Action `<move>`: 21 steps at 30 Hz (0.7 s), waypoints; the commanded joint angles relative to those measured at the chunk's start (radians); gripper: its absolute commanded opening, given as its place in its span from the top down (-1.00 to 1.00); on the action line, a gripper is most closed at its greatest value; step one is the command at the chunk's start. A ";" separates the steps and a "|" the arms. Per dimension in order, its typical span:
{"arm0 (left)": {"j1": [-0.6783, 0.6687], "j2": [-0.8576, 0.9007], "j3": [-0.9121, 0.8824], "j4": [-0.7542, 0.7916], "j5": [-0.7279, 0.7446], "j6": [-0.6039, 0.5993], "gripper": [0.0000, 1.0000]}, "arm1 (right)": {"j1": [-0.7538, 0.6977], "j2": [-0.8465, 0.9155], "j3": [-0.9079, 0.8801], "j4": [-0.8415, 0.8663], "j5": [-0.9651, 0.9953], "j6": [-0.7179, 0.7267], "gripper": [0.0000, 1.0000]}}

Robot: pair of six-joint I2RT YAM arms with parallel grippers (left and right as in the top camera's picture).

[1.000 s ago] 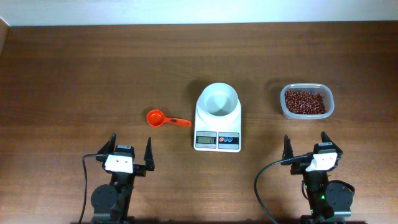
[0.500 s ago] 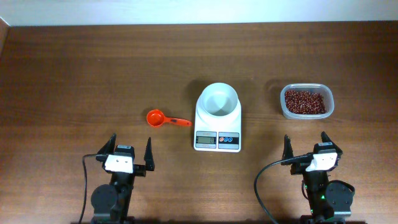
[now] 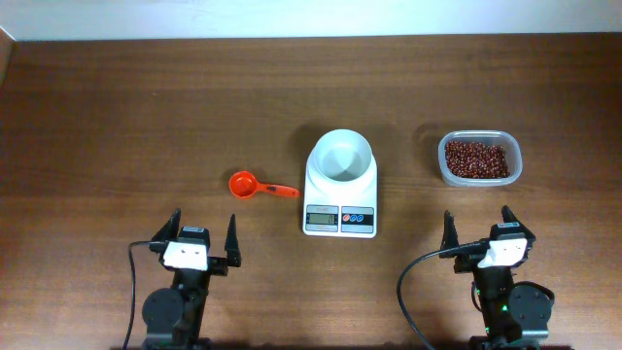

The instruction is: Scoop and weigh 50g on scale

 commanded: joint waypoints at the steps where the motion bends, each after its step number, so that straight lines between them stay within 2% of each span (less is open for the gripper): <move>1: 0.003 -0.010 -0.009 0.007 0.023 -0.002 -0.98 | -0.002 -0.008 -0.009 0.000 -0.002 -0.003 -0.98; 13: 0.003 -0.010 0.050 0.024 0.072 -0.037 -0.98 | -0.002 -0.008 -0.009 0.000 -0.002 -0.003 -0.98; 21: 0.003 0.011 0.171 -0.045 0.080 -0.052 -0.98 | -0.002 -0.008 -0.009 0.000 -0.002 -0.003 -0.98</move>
